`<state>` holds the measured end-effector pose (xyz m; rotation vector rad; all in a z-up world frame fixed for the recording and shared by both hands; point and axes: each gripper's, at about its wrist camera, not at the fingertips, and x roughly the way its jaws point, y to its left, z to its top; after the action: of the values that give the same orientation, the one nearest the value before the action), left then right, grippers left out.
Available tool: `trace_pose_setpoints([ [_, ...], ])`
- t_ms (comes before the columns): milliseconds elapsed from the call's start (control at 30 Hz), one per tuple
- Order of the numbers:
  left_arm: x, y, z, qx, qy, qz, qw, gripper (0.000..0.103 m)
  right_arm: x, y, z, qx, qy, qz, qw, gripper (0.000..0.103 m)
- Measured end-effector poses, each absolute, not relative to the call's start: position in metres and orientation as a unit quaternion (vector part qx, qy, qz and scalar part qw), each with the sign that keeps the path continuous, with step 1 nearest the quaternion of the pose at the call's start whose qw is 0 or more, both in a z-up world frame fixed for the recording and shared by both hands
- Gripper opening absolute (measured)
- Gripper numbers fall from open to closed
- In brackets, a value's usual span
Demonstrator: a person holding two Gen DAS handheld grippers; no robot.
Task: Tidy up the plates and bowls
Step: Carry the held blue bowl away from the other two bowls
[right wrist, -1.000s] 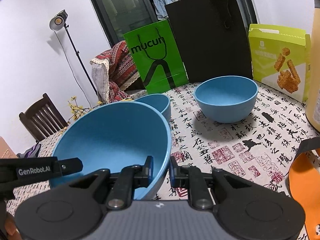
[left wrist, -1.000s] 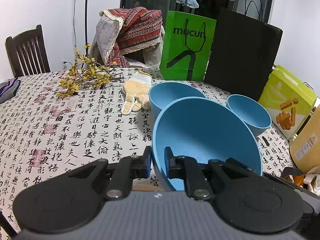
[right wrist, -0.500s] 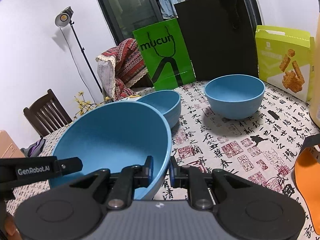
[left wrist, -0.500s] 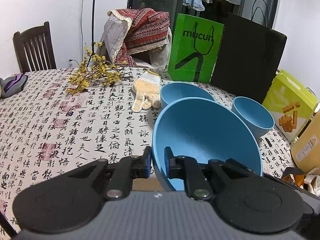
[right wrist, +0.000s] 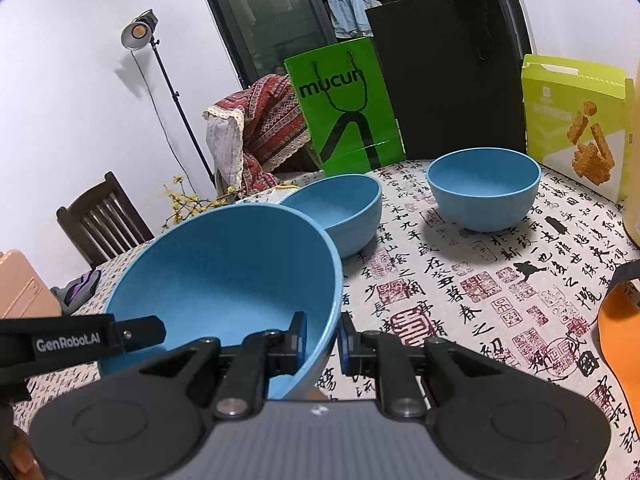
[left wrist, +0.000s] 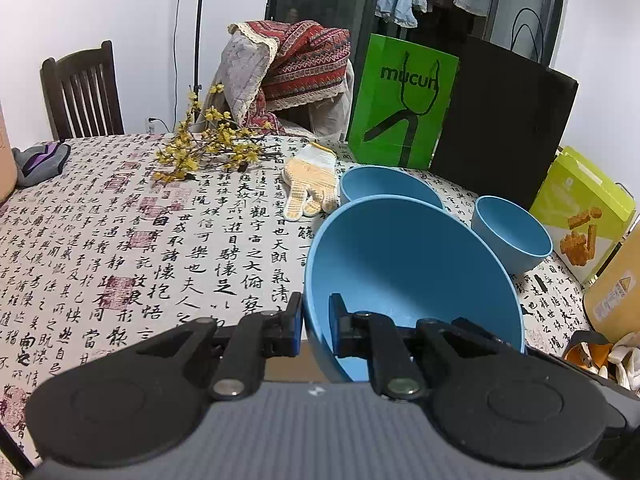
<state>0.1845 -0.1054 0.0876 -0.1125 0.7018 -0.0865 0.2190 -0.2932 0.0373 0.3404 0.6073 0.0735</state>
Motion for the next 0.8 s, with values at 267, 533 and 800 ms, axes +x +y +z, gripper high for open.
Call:
trace_pose_setpoints([
  [267, 0.175, -0.093, 0.09, -0.061, 0.339, -0.035, 0.938, 0.014, 0.213, -0.282, 0.04, 0.16, 0.298, 0.043, 0.94, 0.016],
  [533, 0.169, -0.083, 0.092, -0.067, 0.335, -0.024, 0.939, 0.014, 0.211, -0.271, 0.043, 0.151, 0.298, 0.055, 0.941, 0.016],
  [800, 0.164, -0.073, 0.093, -0.073, 0.332, -0.019, 0.94, 0.014, 0.21, -0.261, 0.043, 0.148, 0.297, 0.066, 0.941, 0.016],
])
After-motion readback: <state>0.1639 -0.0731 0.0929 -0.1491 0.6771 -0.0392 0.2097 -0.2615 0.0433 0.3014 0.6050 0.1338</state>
